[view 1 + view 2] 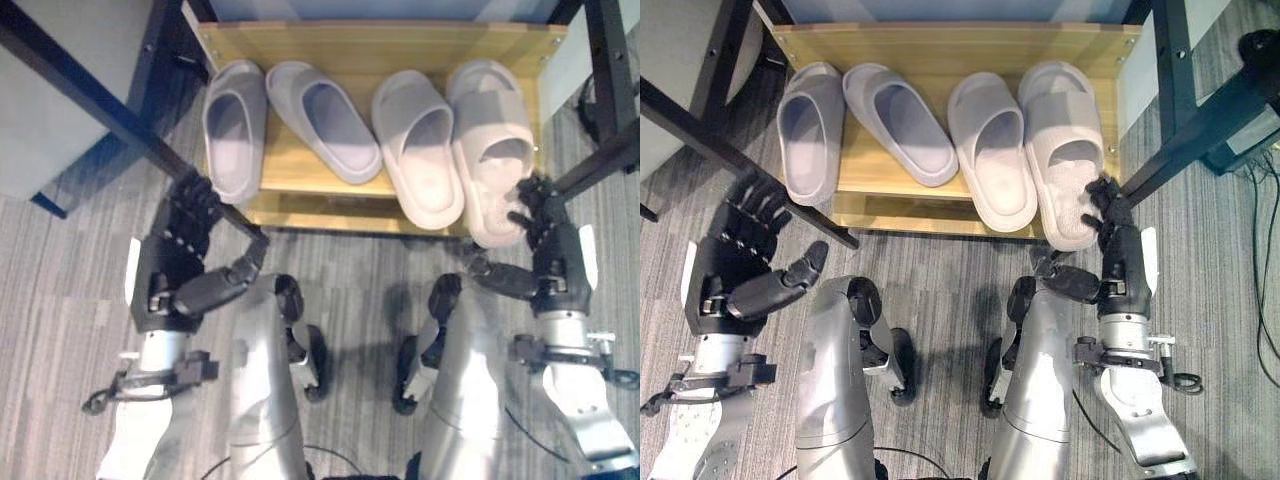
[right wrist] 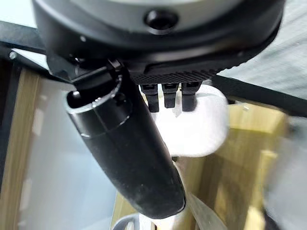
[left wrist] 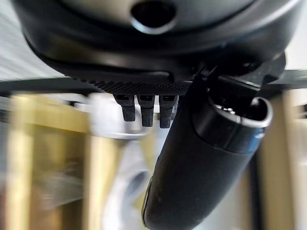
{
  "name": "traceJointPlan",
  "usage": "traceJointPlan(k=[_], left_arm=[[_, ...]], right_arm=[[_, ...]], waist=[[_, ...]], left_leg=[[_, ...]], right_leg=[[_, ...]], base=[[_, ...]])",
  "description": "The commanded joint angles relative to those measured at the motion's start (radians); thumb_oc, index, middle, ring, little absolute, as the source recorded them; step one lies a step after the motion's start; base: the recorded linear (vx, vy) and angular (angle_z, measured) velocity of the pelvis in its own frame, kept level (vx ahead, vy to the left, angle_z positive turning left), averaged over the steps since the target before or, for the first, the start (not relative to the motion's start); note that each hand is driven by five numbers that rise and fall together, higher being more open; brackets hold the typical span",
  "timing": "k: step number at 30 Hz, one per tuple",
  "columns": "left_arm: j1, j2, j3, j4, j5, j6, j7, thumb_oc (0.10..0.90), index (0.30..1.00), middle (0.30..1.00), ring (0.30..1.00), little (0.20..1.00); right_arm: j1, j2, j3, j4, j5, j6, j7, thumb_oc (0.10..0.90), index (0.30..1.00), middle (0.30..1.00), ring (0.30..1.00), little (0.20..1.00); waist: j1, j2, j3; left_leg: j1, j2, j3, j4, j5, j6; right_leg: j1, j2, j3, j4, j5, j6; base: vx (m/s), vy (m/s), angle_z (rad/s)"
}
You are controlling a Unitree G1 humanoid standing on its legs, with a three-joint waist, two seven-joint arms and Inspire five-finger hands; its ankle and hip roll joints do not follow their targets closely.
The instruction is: Arrange the slippers neatly on the shoe rack.
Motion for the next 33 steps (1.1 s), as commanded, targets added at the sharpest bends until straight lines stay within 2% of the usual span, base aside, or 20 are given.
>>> traceJointPlan(k=[1, 5, 9, 14, 15, 18, 21, 27, 28, 31, 33], left_arm=[[-0.089, 0.051, 0.040, -0.113, 0.036, -0.102, -0.021, 0.800, 0.900, 0.900, 0.900, 0.900], [-0.096, 0.056, 0.036, -0.110, 0.035, -0.104, -0.023, 0.800, 0.900, 0.900, 0.900, 0.900], [-0.091, 0.062, 0.038, -0.110, 0.013, -0.106, -0.025, 0.800, 0.900, 0.900, 0.900, 0.900], [-0.102, 0.075, 0.021, -0.106, -0.001, -0.096, -0.058, 0.800, 0.900, 0.900, 0.900, 0.900], [-0.104, 0.082, 0.016, -0.100, -0.007, -0.089, -0.074, 0.800, 0.900, 0.900, 0.900, 0.900], [-0.115, 0.096, -0.004, -0.090, -0.010, -0.080, -0.098, 0.800, 0.900, 0.900, 0.900, 0.900], [-0.142, 0.111, -0.023, -0.081, -0.010, -0.077, -0.116, 0.800, 0.900, 0.900, 0.900, 0.900], [-0.167, 0.139, -0.032, -0.072, -0.011, -0.081, -0.137, 0.800, 0.900, 0.900, 0.900, 0.900], [-0.171, 0.154, -0.040, -0.074, -0.022, -0.081, -0.149, 0.800, 0.900, 0.900, 0.900, 0.900], [-0.169, 0.163, -0.043, -0.078, -0.031, -0.084, -0.154, 0.800, 0.900, 0.900, 0.900, 0.900], [-0.162, 0.183, -0.044, -0.086, -0.047, -0.086, -0.163, 0.800, 0.900, 0.900, 0.900, 0.900]], right_arm=[[-0.128, -0.081, -0.123, -0.197, -0.155, -0.095, -0.065, 0.800, 0.900, 0.900, 0.900, 0.900], [-0.165, -0.098, -0.134, -0.185, -0.187, -0.079, -0.097, 0.800, 0.900, 0.900, 0.900, 0.900], [-0.210, -0.118, -0.116, -0.193, -0.148, -0.102, -0.090, 0.800, 0.900, 0.900, 0.900, 0.900], [-0.268, -0.157, -0.049, -0.233, -0.013, -0.150, 0.019, 0.800, 0.900, 0.900, 0.900, 0.900], [-0.275, -0.173, -0.025, -0.242, 0.037, -0.161, 0.081, 0.800, 0.900, 0.900, 0.900, 0.900], [-0.350, -0.228, 0.040, -0.228, 0.025, -0.140, 0.113, 0.800, 0.900, 0.900, 0.900, 0.900], [-0.464, -0.254, 0.127, -0.164, 0.070, -0.127, 0.146, 0.800, 0.900, 0.900, 0.900, 0.900], [-0.687, -0.274, 0.291, -0.016, 0.123, -0.104, 0.171, 0.800, 0.900, 0.900, 0.900, 0.900], [-0.746, -0.283, 0.339, 0.058, 0.170, -0.096, 0.186, 0.800, 0.900, 0.900, 0.900, 0.900], [-0.814, -0.299, 0.387, 0.114, 0.183, -0.088, 0.189, 0.800, 0.900, 0.900, 0.900, 0.900], [-0.883, -0.307, 0.444, 0.218, 0.234, -0.081, 0.196, 0.800, 0.900, 0.900, 0.900, 0.900]], waist=[[0.054, -0.006, -0.030], [0.056, -0.008, -0.030], [0.061, -0.007, -0.030], [0.068, -0.006, -0.030], [0.067, -0.009, -0.030], [0.082, -0.005, -0.030], [0.094, 0.007, -0.030], [0.111, 0.015, -0.030], [0.123, 0.016, -0.030], [0.132, 0.019, -0.030], [0.146, 0.026, -0.030]], left_leg=[[0.001, 0.003, -0.257, -0.092, 0.039, -0.047], [0.001, 0.010, -0.256, -0.086, 0.037, -0.048], [0.001, 0.013, -0.254, -0.079, 0.026, -0.045], [0.001, 0.018, -0.252, -0.065, 0.020, -0.050], [0.001, 0.017, -0.251, -0.064, 0.019, -0.051], [0.001, 0.018, -0.252, -0.061, 0.016, -0.052], [0.001, 0.019, -0.255, -0.054, 0.011, -0.055], [0.001, 0.026, -0.255, -0.051, 0.006, -0.060], [0.001, 0.026, -0.255, -0.053, 0.006, -0.061], [0.001, 0.027, -0.256, -0.056, 0.006, -0.063], [0.001, 0.027, -0.259, -0.062, 0.007, -0.064]], right_leg=[[-0.061, 0.028, 0.203, -0.134, 0.130, -0.016], [-0.061, 0.024, 0.205, -0.130, 0.134, -0.014], [-0.061, 0.025, 0.199, -0.136, 0.137, -0.014], [-0.061, 0.025, 0.194, -0.139, 0.135, -0.012], [-0.061, 0.023, 0.196, -0.137, 0.135, -0.012], [-0.061, 0.020, 0.195, -0.138, 0.135, -0.010], [-0.061, 0.019, 0.191, -0.131, 0.128, -0.009], [-0.061, 0.013, 0.195, -0.117, 0.118, -0.011], [-0.061, 0.009, 0.199, -0.116, 0.119, -0.011], [-0.061, 0.006, 0.201, -0.115, 0.120, -0.012], [-0.061, 0.003, 0.206, -0.117, 0.122, -0.012]], base=[[0.01, -0.001, -0.05], [0.01, 0.001, -0.02], [0.00, 0.000, 0.00], [0.00, -0.001, -0.01], [0.00, 0.000, 0.00], [0.00, 0.000, 0.00], [0.00, 0.000, 0.00], [0.00, 0.000, 0.00], [0.01, -0.010, 0.03], [0.00, 0.000, 0.00], [0.00, 0.000, 0.00]])
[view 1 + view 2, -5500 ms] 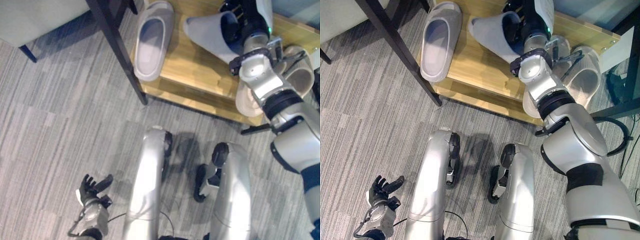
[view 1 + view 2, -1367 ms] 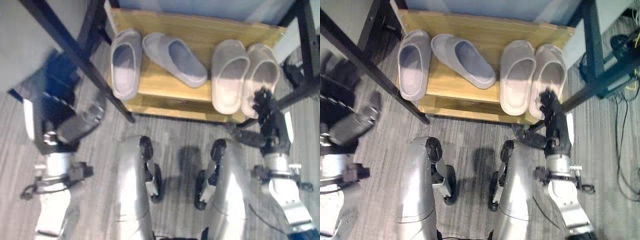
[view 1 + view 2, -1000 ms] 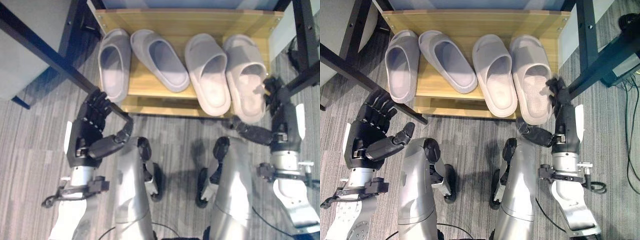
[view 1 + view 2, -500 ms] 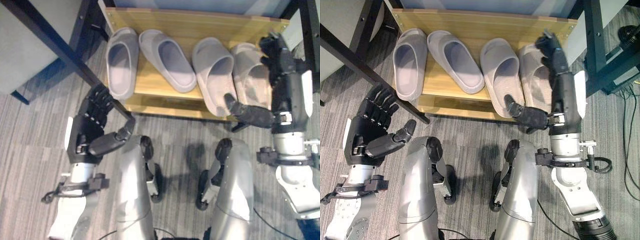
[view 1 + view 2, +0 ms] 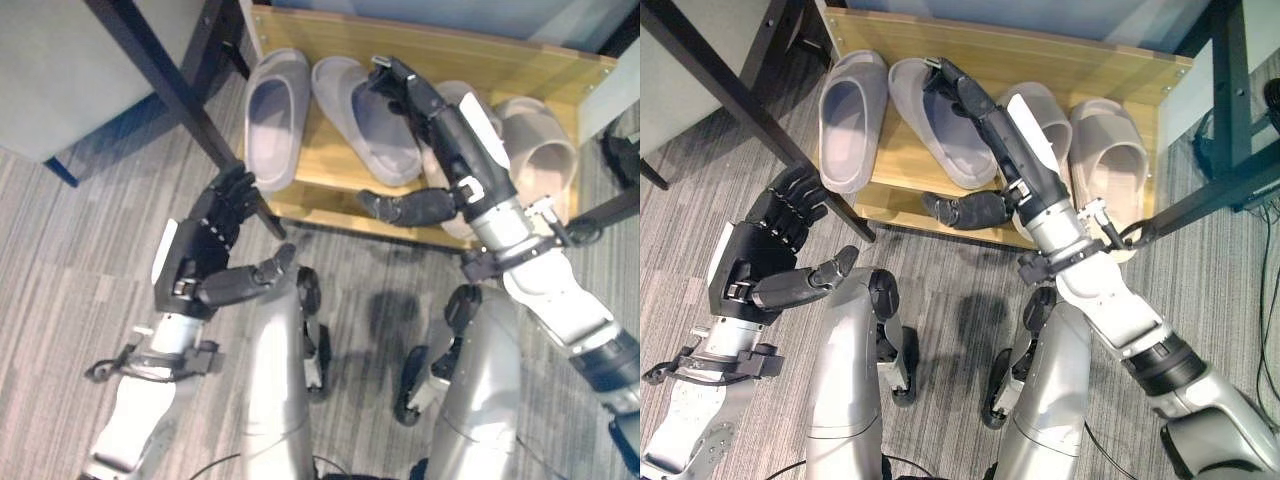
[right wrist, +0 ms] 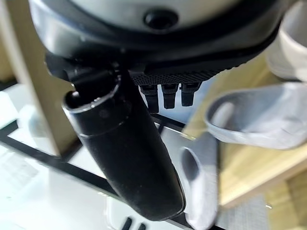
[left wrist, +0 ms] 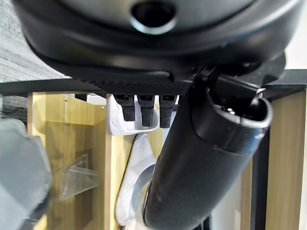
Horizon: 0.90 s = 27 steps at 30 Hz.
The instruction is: Arrange the slippers neatly on the shoe rack.
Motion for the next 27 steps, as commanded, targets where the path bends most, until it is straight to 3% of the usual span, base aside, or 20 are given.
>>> traceJointPlan(k=[1, 10, 15, 21, 27], left_arm=[[-0.051, 0.059, 0.010, -0.128, -0.039, -0.097, -0.029, 0.800, 0.900, 0.900, 0.900, 0.900], [-0.021, 0.095, 0.007, -0.146, -0.055, -0.100, -0.040, 0.800, 0.900, 0.900, 0.900, 0.900], [-0.018, 0.101, 0.012, -0.157, -0.064, -0.095, -0.054, 0.800, 0.900, 0.900, 0.900, 0.900], [-0.036, 0.110, 0.006, -0.155, -0.064, -0.092, -0.052, 0.800, 0.900, 0.900, 0.900, 0.900], [-0.033, 0.112, 0.013, -0.157, -0.064, -0.087, -0.041, 0.800, 0.900, 0.900, 0.900, 0.900]], right_arm=[[-0.162, -0.069, -0.032, 0.012, 0.107, -0.069, -0.006, 0.800, 0.900, 0.900, 0.900, 0.900], [-0.286, -0.058, 0.090, 0.184, 0.170, -0.050, 0.016, 0.800, 0.900, 0.900, 0.900, 0.900], [-0.292, -0.061, 0.101, 0.172, 0.213, -0.050, 0.045, 0.800, 0.900, 0.900, 0.900, 0.900], [-0.280, -0.042, 0.126, 0.108, 0.416, -0.054, 0.130, 0.800, 0.900, 0.900, 0.900, 0.900], [-0.303, -0.038, 0.158, 0.076, 0.506, -0.048, 0.157, 0.800, 0.900, 0.900, 0.900, 0.900]], waist=[[0.032, 0.023, -0.031], [0.048, 0.037, -0.031], [0.049, 0.037, -0.031], [0.047, 0.031, -0.031], [0.045, 0.030, -0.031]], left_leg=[[0.018, 0.024, -0.259, -0.110, 0.029, -0.096], [0.018, 0.029, -0.256, -0.128, 0.030, -0.098], [0.018, 0.029, -0.254, -0.137, 0.027, -0.098], [0.018, 0.034, -0.251, -0.136, 0.029, -0.103], [0.018, 0.040, -0.250, -0.141, 0.025, -0.104]], right_leg=[[-0.079, 0.005, 0.198, -0.137, 0.131, -0.028], [-0.079, 0.000, 0.201, -0.151, 0.139, -0.031], [-0.079, -0.004, 0.201, -0.156, 0.135, -0.035], [-0.079, -0.005, 0.206, -0.151, 0.136, -0.034], [-0.079, -0.011, 0.205, -0.155, 0.134, -0.036]], base=[[0.00, 0.000, 0.00], [0.00, 0.010, 0.00], [0.00, 0.000, 0.00], [0.00, 0.000, 0.00], [0.00, 0.000, 0.00]])
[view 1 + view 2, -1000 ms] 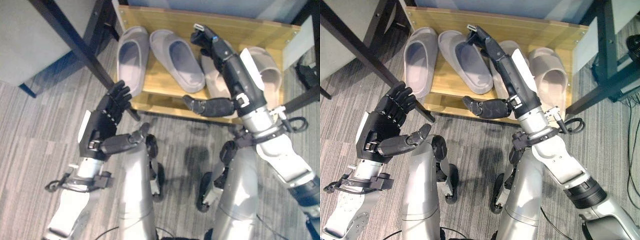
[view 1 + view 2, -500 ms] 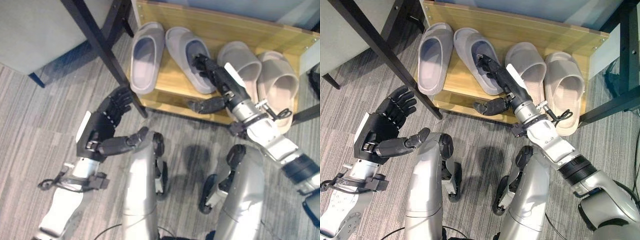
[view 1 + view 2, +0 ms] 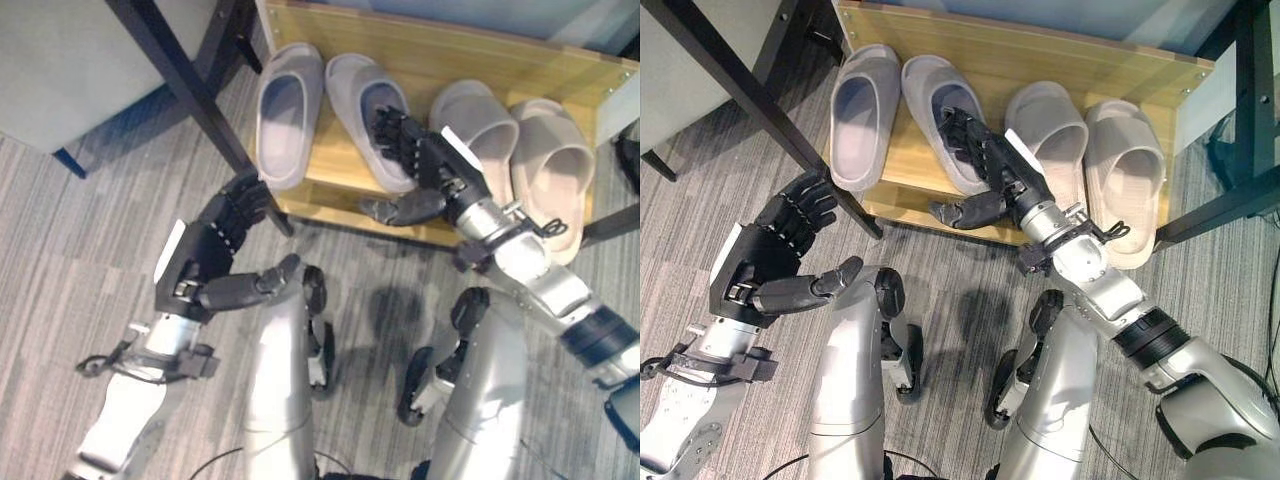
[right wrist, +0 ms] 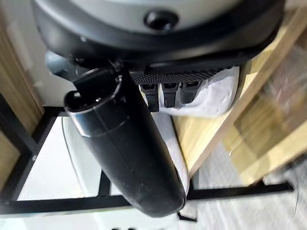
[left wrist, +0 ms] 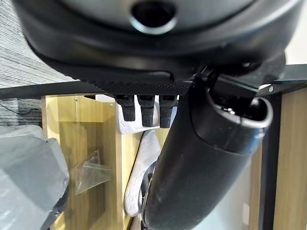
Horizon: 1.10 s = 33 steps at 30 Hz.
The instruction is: Arrange the slippers neatly on the shoe rack.
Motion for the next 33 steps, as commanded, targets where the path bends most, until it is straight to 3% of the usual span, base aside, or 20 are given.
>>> traceJointPlan(k=[1, 7, 17, 24, 33], left_arm=[[-0.042, 0.036, 0.013, -0.160, -0.027, -0.087, 0.002, 0.800, 0.900, 0.900, 0.900, 0.900], [-0.035, 0.037, 0.007, -0.168, -0.031, -0.082, 0.004, 0.800, 0.900, 0.900, 0.900, 0.900], [-0.026, 0.007, -0.021, -0.170, -0.031, -0.079, 0.008, 0.800, 0.900, 0.900, 0.900, 0.900], [0.001, -0.020, 0.023, -0.169, 0.013, -0.069, 0.010, 0.800, 0.900, 0.900, 0.900, 0.900], [0.009, -0.014, 0.056, -0.176, 0.041, -0.065, 0.012, 0.800, 0.900, 0.900, 0.900, 0.900]], right_arm=[[-0.189, -0.032, -0.019, -0.092, 0.094, -0.089, 0.026, 0.800, 0.900, 0.900, 0.900, 0.900], [-0.229, 0.007, -0.001, -0.096, 0.198, -0.097, 0.048, 0.800, 0.900, 0.900, 0.900, 0.900], [-0.355, 0.105, 0.003, -0.016, 0.232, -0.133, 0.009, 0.800, 0.900, 0.900, 0.900, 0.900], [-0.233, -0.105, -0.082, -0.173, -0.011, -0.112, -0.045, 0.800, 0.900, 0.900, 0.900, 0.900], [-0.113, -0.204, -0.114, -0.219, -0.201, -0.054, -0.044, 0.800, 0.900, 0.900, 0.900, 0.900]], waist=[[0.034, 0.027, -0.032], [0.038, 0.030, -0.032], [0.050, 0.043, -0.032], [0.018, 0.020, -0.032], [0.008, 0.020, -0.032]], left_leg=[[0.016, 0.039, -0.264, -0.131, 0.035, -0.112], [0.016, 0.042, -0.261, -0.138, 0.039, -0.115], [0.016, 0.040, -0.261, -0.142, 0.046, -0.114], [0.016, 0.034, -0.260, -0.144, 0.047, -0.115], [0.016, 0.036, -0.262, -0.138, 0.036, -0.115]], right_leg=[[-0.071, -0.008, 0.195, -0.143, 0.140, -0.041], [-0.071, -0.006, 0.201, -0.144, 0.144, -0.043], [-0.071, -0.003, 0.201, -0.145, 0.146, -0.043], [-0.071, -0.003, 0.205, -0.148, 0.143, -0.043], [-0.071, -0.008, 0.199, -0.146, 0.138, -0.044]], base=[[0.00, 0.000, 0.00], [0.00, 0.000, 0.00], [0.00, 0.009, 0.00], [0.00, 0.006, 0.00], [0.00, 0.000, 0.00]])
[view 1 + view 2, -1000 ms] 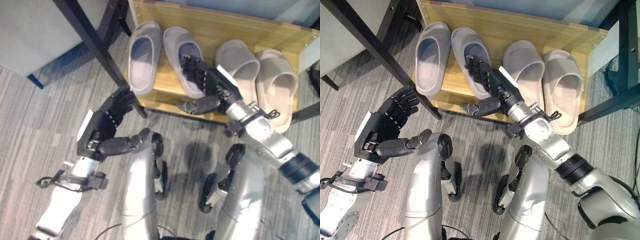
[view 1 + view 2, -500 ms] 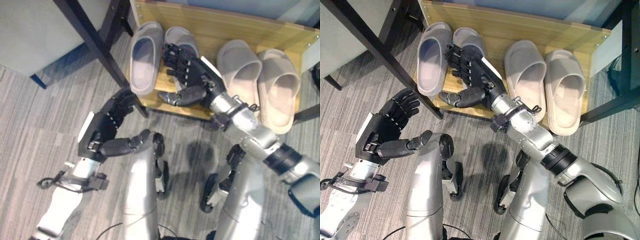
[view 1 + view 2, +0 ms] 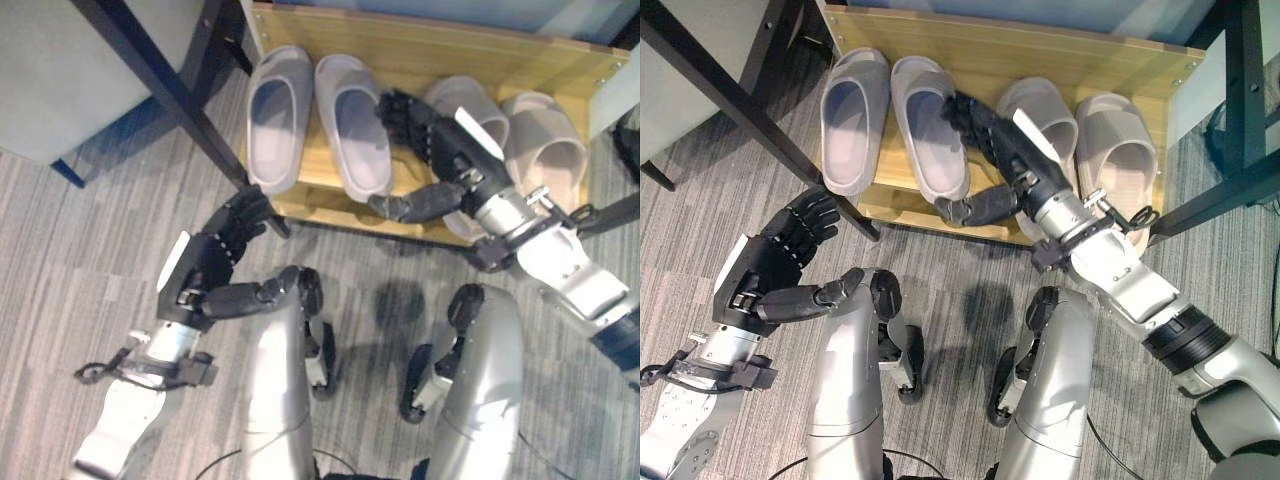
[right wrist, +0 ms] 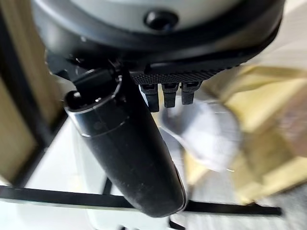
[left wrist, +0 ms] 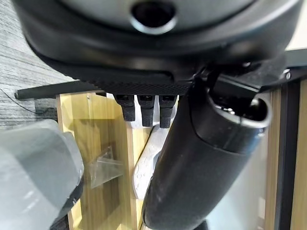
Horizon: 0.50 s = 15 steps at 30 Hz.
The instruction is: Arrange the slippers neatly on the shoe rack.
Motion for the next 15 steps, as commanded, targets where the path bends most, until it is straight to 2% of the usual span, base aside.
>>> traceJointPlan(k=[1, 4, 7, 15], left_arm=[[-0.024, -0.005, 0.062, -0.174, 0.031, -0.084, 0.010, 0.800, 0.900, 0.900, 0.900, 0.900], [-0.020, -0.002, 0.062, -0.174, 0.036, -0.083, 0.012, 0.800, 0.900, 0.900, 0.900, 0.900], [-0.014, -0.015, 0.078, -0.178, 0.048, -0.075, 0.014, 0.800, 0.900, 0.900, 0.900, 0.900], [-0.026, -0.025, 0.084, -0.174, 0.058, -0.076, 0.020, 0.800, 0.900, 0.900, 0.900, 0.900]], right_arm=[[-0.150, -0.060, -0.096, -0.105, -0.090, -0.064, 0.003, 0.800, 0.900, 0.900, 0.900, 0.900], [-0.150, -0.062, -0.084, -0.105, -0.110, -0.053, 0.009, 0.800, 0.900, 0.900, 0.900, 0.900], [-0.139, -0.061, -0.092, -0.139, -0.242, -0.028, -0.009, 0.800, 0.900, 0.900, 0.900, 0.900], [-0.127, -0.018, -0.104, -0.130, -0.255, -0.016, -0.005, 0.800, 0.900, 0.900, 0.900, 0.900]], waist=[[0.043, 0.010, -0.033], [0.044, 0.009, -0.033], [0.039, 0.002, -0.033], [0.039, 0.002, -0.033]], left_leg=[[0.003, 0.036, -0.274, -0.125, 0.035, -0.120], [0.003, 0.036, -0.275, -0.123, 0.038, -0.121], [0.003, 0.037, -0.275, -0.127, 0.037, -0.123], [0.003, 0.037, -0.274, -0.124, 0.036, -0.122]], right_leg=[[-0.076, -0.009, 0.190, -0.136, 0.138, -0.044], [-0.076, -0.005, 0.192, -0.132, 0.139, -0.042], [-0.076, -0.003, 0.192, -0.134, 0.137, -0.043], [-0.076, 0.001, 0.190, -0.134, 0.137, -0.043]], base=[[0.00, 0.000, 0.00], [0.00, 0.000, 0.00], [0.00, 0.000, 0.00], [0.00, 0.000, 0.00]])
